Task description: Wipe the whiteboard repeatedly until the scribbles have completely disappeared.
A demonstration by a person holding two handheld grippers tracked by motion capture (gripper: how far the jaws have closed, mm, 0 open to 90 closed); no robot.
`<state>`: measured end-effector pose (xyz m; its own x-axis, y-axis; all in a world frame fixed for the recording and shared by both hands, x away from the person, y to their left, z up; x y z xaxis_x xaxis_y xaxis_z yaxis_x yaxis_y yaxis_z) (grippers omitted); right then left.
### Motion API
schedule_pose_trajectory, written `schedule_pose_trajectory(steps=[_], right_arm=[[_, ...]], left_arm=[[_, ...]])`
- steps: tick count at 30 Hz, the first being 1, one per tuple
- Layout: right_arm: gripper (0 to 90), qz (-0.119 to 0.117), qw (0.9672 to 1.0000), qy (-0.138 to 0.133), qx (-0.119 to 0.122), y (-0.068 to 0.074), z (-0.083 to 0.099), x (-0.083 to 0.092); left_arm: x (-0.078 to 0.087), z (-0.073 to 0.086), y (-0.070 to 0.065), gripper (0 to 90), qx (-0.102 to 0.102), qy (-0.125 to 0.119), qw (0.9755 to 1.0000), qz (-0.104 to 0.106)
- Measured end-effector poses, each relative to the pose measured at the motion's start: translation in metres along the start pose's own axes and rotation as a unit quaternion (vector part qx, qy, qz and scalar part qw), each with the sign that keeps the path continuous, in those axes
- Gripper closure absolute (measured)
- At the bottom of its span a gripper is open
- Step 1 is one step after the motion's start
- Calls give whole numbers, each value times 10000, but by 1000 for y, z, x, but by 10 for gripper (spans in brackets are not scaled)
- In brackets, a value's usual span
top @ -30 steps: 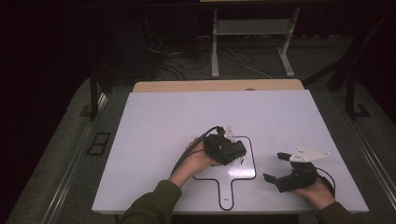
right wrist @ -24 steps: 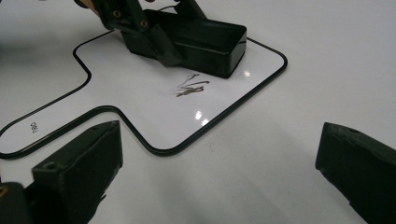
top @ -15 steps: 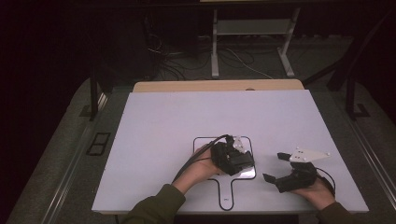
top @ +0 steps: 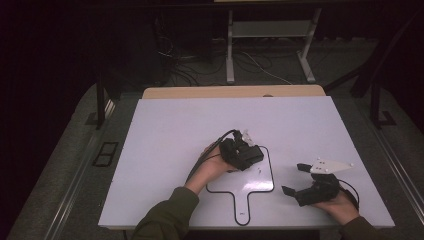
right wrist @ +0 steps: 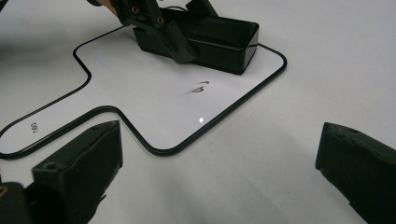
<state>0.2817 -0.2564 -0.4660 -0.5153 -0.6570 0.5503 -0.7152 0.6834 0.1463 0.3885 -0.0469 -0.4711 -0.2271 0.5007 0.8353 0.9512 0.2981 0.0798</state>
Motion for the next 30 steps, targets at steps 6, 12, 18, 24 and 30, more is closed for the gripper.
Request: schedule_pose_trajectory(steps=[6, 12, 18, 24, 30], right_arm=[[0, -10, 10000, 25, -1, 0, 0, -1], [0, 8, 10000, -1, -1, 0, 0, 1], [0, 0, 10000, 7, 10, 0, 0, 1], [0, 6, 10000, 1, 3, -1, 0, 1], [0, 8, 10000, 5, 13, 0, 0, 1]], left_arm=[[-2, -8, -24, 391, -311, 64, 9993, 219], [-4, -14, -46, 391, -543, 63, 9977, 397], [-8, -15, -27, 391, -282, -10, 9991, 311], [-9, -14, -5, 391, -124, 28, 9998, 157], [-10, -18, -14, 391, -227, 67, 9993, 297]])
Point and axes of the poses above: each handheld gripper's, and its own axes: x roughly backward along the jaws, z roughly out of its underside, y roughly to its left, the point moved 5 cm from there along -x, roughly forward along the jaws, and after that the axes turned 2 degrees about -x, right-handed, at the moved point
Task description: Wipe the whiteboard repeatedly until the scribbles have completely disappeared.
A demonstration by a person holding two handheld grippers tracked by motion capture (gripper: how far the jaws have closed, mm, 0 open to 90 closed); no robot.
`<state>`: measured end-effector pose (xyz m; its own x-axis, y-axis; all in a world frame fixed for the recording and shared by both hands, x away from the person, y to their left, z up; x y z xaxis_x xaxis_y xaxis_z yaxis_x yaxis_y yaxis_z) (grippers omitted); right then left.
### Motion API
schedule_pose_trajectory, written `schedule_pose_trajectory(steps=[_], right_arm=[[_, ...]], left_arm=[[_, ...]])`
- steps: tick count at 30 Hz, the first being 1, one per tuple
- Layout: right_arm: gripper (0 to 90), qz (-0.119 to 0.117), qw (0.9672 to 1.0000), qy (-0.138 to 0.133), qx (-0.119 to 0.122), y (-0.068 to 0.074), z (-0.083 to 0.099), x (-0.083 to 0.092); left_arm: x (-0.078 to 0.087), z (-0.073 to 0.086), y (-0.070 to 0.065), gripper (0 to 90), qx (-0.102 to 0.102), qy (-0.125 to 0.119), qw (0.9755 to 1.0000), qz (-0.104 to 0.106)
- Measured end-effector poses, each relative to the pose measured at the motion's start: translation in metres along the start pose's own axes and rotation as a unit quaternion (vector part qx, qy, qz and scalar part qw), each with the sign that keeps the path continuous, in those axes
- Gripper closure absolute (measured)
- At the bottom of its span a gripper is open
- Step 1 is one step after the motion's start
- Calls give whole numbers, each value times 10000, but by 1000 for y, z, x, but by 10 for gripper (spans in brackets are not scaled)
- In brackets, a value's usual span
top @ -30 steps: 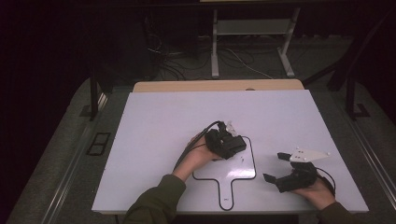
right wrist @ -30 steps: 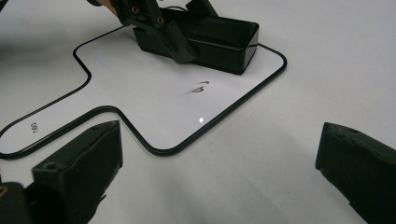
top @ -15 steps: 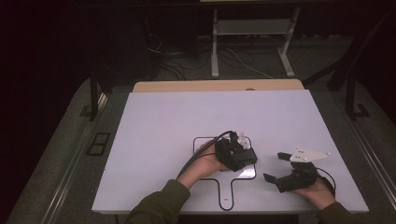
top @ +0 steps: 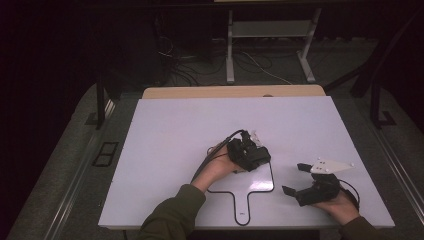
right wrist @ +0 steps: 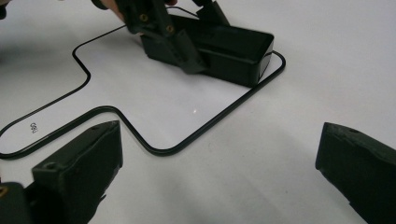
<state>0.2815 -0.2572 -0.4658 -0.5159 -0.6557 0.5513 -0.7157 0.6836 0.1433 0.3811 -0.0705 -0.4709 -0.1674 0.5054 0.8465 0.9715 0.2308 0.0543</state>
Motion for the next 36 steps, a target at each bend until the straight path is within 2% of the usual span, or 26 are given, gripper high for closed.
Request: schedule_pose_trajectory(steps=[6, 8, 9, 11, 15, 19, 22, 23, 25, 27, 30, 34, 36], right_arm=[[0, 3, 10000, -3, -3, 0, 0, 0], [0, 2, 10000, -12, -3, 0, 0, 0], [0, 3, 10000, -12, -5, 1, 0, 1], [0, 6, 10000, -10, -5, 1, 0, 1], [0, 6, 10000, -13, 8, 1, 0, 1], [0, 1, 10000, -11, 7, 0, 0, 1], [0, 0, 10000, 1, 12, 0, 0, 1], [0, 1, 10000, 2, 11, 0, 0, 1], [0, 4, 10000, 12, 10, 0, 0, 0], [0, 3, 10000, 10, 6, 1, 0, 0], [0, 9, 10000, 0, 8, 0, 0, 1], [0, 5, 10000, -19, -2, 0, 0, 1], [0, 1, 10000, -19, -1, 1, 0, 1]], left_arm=[[-3, -7, -35, 391, -244, -110, 9991, 316], [-3, -8, -41, 391, -335, -88, 9989, 324], [-3, -8, -41, 391, -319, -91, 9989, 343], [-3, -7, -36, 392, -223, -142, 9990, 347], [-1, -2, -13, 391, -43, -114, 9999, 82], [4, 10, 9, 391, 238, -129, 9996, -58], [6, 14, 14, 391, 401, -167, 9990, -93], [6, 14, 14, 391, 336, -133, 9993, -118], [6, 12, 9, 391, 161, -58, 9998, -67], [4, 7, -2, 391, 105, -114, 9999, 6], [2, 2, -20, 391, -95, -110, 9997, 182], [1, -1, -41, 391, -217, -152, 9991, 327], [0, -2, -47, 391, -266, -171, 9988, 369]])
Point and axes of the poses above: each handheld gripper's, and its own axes: x roughly backward along the jaws, z roughly out of its underside, y roughly to its left, the point moved 5 cm from there along -x, roughly forward along the jaws, and after that the axes turned 2 degrees about -x, right-handed, at the moved point
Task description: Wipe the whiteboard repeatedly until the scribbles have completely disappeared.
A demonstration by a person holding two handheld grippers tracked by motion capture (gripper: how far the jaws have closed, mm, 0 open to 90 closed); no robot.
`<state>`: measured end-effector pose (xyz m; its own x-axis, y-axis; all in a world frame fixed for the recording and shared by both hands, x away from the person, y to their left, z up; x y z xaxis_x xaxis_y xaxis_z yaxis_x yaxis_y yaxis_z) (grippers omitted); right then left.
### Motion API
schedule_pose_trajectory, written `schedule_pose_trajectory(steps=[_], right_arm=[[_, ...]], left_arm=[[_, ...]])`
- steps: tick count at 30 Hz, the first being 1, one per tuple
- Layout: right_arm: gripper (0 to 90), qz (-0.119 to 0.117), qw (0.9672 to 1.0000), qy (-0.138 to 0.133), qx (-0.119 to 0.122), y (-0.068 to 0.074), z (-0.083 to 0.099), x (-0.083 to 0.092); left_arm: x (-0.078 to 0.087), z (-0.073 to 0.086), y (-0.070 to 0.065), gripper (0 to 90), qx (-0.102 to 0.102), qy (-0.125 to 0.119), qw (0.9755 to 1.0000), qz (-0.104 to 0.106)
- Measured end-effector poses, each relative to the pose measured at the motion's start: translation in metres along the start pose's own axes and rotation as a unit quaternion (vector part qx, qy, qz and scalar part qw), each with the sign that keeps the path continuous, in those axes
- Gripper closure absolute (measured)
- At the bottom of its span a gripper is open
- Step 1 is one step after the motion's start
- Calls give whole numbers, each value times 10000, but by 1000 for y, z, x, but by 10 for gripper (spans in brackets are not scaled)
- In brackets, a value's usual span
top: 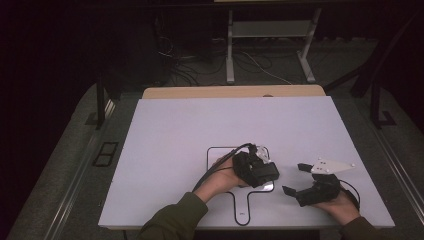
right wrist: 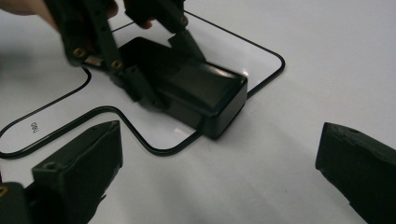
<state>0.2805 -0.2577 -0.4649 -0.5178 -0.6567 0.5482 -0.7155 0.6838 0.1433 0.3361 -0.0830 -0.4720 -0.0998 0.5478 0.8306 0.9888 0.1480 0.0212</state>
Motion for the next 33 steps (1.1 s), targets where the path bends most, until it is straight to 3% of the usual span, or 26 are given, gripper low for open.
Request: schedule_pose_trajectory(steps=[4, 14, 18, 22, 28, 33], right_arm=[[0, 1, 10000, -7, 2, 0, 0, 0], [0, -2, 10000, 0, 20, 0, 0, 0], [0, -5, 10000, 15, 19, 0, 0, -1], [0, -12, 10000, 10, 17, 0, 0, -1], [0, -20, 10000, 1, -14, -1, 0, -1], [0, -41, 10000, 14, -9, -1, 0, -2]], left_arm=[[1, 2, 7, 391, 102, -64, 9999, 32], [16, 26, 46, 391, 642, -87, 9974, -312], [17, 28, 46, 391, 682, -109, 9971, -313], [19, 28, 41, 391, 648, -170, 9977, -59], [25, 22, 30, 390, 835, -413, 9956, 43], [35, 22, 32, 390, 882, -581, 9944, 81]])
Point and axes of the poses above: each handheld gripper's, and its own axes: x roughly backward along the jaws, z roughly out of its underside, y roughly to its left, the point moved 5 cm from there along -x, roughly forward along the jaws, and after that the axes turned 2 degrees about -x, right-handed, at the moved point
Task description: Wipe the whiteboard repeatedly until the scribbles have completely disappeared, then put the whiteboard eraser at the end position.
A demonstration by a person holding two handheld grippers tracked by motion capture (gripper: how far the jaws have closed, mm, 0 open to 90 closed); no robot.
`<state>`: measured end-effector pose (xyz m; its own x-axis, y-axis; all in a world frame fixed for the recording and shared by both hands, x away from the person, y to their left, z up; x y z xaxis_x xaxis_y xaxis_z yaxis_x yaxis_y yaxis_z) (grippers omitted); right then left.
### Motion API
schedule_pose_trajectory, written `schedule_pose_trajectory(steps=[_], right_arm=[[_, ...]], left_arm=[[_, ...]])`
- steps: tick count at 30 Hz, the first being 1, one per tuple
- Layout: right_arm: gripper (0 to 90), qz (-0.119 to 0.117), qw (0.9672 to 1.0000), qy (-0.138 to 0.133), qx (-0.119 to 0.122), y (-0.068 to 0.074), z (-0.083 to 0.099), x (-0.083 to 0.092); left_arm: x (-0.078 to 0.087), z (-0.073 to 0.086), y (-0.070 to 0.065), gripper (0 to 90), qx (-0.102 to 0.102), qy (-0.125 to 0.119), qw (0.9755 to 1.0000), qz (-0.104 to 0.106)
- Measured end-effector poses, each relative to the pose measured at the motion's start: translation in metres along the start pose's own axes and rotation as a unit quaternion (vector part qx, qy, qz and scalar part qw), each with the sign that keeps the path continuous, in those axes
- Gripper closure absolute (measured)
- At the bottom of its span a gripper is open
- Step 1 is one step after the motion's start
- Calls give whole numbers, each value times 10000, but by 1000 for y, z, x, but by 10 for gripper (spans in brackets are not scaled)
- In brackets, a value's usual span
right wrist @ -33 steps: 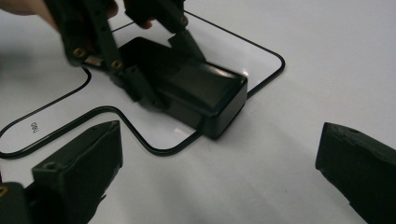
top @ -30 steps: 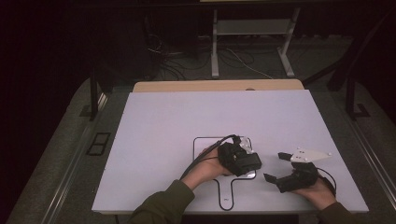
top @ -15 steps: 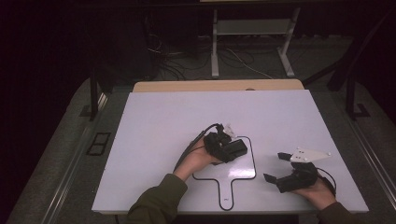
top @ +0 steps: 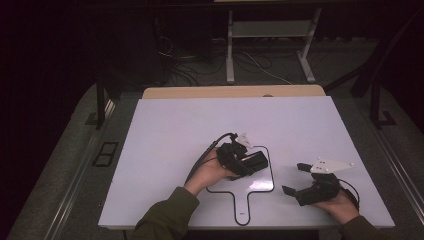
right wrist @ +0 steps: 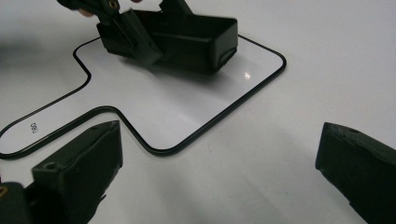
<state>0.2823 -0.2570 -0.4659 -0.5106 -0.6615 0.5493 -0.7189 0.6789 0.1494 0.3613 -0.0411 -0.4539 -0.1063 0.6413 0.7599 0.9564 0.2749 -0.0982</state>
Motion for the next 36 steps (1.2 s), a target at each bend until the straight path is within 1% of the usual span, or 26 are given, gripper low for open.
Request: schedule_pose_trajectory(steps=[2, 3, 5, 6, 8, 9, 10, 11, 12, 17, 24, 26, 29, 30, 31, 32, 33, 34, 35, 36], right_arm=[[0, 3, 10000, 1, 1, 0, 0, 0], [0, -5, 10000, 4, -2, 1, 0, 0], [0, -11, 10000, 9, -2, 1, 0, -1], [0, -11, 10000, 17, 10, 1, 0, -1], [0, -8, 10000, 17, 9, 1, 0, -1], [0, -12, 10000, 20, 10, 1, 0, -1], [0, -7, 10000, 27, 12, 1, 1, -1], [0, -7, 10000, 34, 14, 1, 1, -1], [0, -11, 10000, 31, 16, 1, 1, -1], [0, -41, 10000, 9, 44, 2, 0, -1], [0, -59, 10000, -8, 35, 2, 0, -2], [0, -63, 10000, 7, 27, 1, 0, -2], [0, -68, 10000, 20, 7, 1, 0, -2], [0, -72, 10000, 16, -1, 2, 0, -2], [0, -72, 10000, 16, 2, 2, 0, -2], [0, -77, 10000, 14, 6, 2, 0, -2], [0, -81, 10000, 15, 10, 2, 0, -2], [0, -79, 10000, 20, 9, 2, 0, -2], [0, -88, 10000, 29, 10, 2, 0, -3], [0, -84, 10000, 33, 11, 2, 0, -3]], left_arm=[[4, 1, 2, 390, 26, -35, 10000, -12], [6, 1, 4, 390, 5, -35, 10000, -32], [10, 2, 6, 390, 74, -80, 9999, -40], [13, 2, 8, 390, 53, -88, 9999, -40], [16, 2, 10, 390, 138, -186, 9997, -23], [19, 2, 12, 390, 122, -197, 9997, -26], [21, 2, 13, 390, 184, -248, 9995, -29], [23, 2, 15, 390, 171, -262, 9995, -43], [24, 2, 16, 390, 203, -288, 9994, -46], [30, 3, 22, 390, 283, -316, 9990, -127], [35, 3, 32, 390, 307, -352, 9987, -194], [37, 2, 37, 390, 303, -372, 9986, -225], [39, 0, 46, 390, 351, -405, 9981, -312], [40, 0, 50, 390, 331, -397, 9981, -336], [40, 0, 50, 390, 331, -397, 9981, -336], [43, -1, 56, 390, 351, -377, 9979, -383], [44, -1, 61, 389, 354, -409, 9976, -426], [44, -1, 61, 390, 354, -409, 9976, -426], [46, -2, 69, 389, 398, -437, 9972, -467], [47, -2, 73, 390, 418, -445, 9970, -469]])
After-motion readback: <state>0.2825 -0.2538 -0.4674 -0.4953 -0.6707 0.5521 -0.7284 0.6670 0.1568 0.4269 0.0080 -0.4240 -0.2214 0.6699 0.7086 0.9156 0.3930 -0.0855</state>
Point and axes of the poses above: each handheld gripper's, and its own axes: x roughly backward along the jaws, z roughly out of its underside, y roughly to its left, the point moved 5 cm from there along -x, roughly forward along the jaws, and after that the axes turned 2 degrees about -x, right-handed, at the moved point
